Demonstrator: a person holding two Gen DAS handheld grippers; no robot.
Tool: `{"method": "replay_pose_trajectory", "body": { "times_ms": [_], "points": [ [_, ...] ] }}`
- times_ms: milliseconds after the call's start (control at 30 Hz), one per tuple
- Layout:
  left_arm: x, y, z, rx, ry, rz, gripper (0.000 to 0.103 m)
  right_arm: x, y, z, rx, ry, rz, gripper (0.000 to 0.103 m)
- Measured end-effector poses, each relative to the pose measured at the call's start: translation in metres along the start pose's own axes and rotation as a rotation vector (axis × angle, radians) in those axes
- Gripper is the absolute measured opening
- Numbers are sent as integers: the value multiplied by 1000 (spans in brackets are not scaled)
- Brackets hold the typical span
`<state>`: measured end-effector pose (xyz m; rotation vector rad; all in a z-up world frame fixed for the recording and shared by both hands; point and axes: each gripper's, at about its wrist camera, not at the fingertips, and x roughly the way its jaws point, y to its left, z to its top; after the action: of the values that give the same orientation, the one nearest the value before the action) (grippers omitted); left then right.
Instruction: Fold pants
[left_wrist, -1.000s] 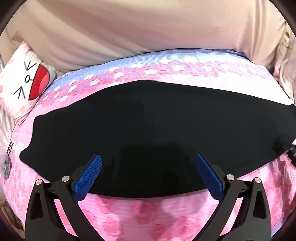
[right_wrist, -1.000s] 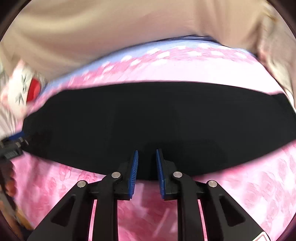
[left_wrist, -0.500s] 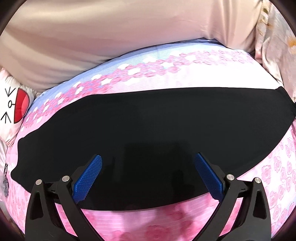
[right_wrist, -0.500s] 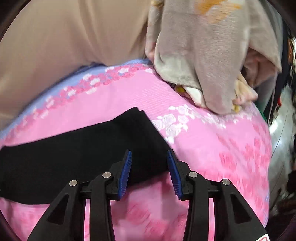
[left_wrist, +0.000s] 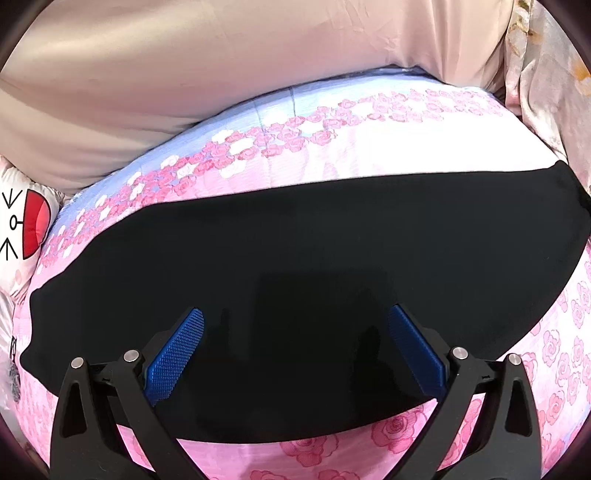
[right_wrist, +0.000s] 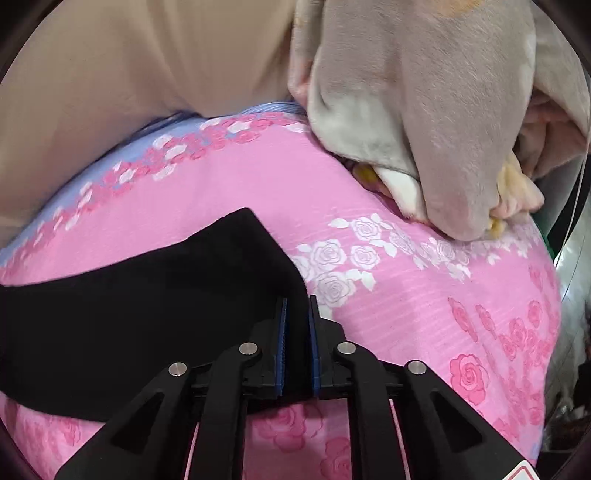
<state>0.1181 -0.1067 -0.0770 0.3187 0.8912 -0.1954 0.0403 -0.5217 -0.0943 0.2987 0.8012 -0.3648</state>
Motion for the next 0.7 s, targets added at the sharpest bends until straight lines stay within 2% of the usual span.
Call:
{"method": "replay_pose_trajectory", "body": {
  "times_ms": [133, 200, 267, 300, 367, 400, 467, 500, 533, 600, 633, 667, 700],
  "points": [
    [-1, 7, -4, -12, 0, -4, 98, -48, 5, 0, 52, -117, 39, 21],
    [-1, 9, -6, -15, 1, -6, 98, -48, 22, 5, 30, -97, 122, 23],
    [0, 9, -6, -17, 4, -4, 98, -29, 46, 14, -24, -39, 173, 20],
    [1, 9, -7, -19, 6, -1, 98, -16, 54, 18, -46, -12, 173, 14],
    [-2, 9, -8, -23, 2, -10, 98, 17, 60, 27, -69, 36, 120, 13],
    [-5, 9, -9, -21, -2, -8, 98, 39, 54, 33, -75, 58, 26, 9],
    [-9, 12, -10, -10, -10, 3, 98, 53, 32, 43, 22, 39, 69, 0],
    [-12, 15, -11, -8, -15, 10, 98, 48, 23, 47, 115, 48, 85, 0],
    [-14, 19, -12, -9, -22, 11, 98, 37, 24, 47, 141, 17, 88, 0],
    [-14, 27, -12, -19, -24, 10, 98, 27, 43, 44, 47, -12, 126, 8],
    [-12, 29, -10, -29, -19, 9, 98, 35, 49, 42, -4, 15, 108, 4],
    [-10, 30, -8, -37, -15, 1, 98, 53, 46, 39, -43, 62, 29, 0],
    [-7, 30, -5, -44, -10, -13, 98, 52, 38, 39, -2, 42, 80, 0]
  ]
}}
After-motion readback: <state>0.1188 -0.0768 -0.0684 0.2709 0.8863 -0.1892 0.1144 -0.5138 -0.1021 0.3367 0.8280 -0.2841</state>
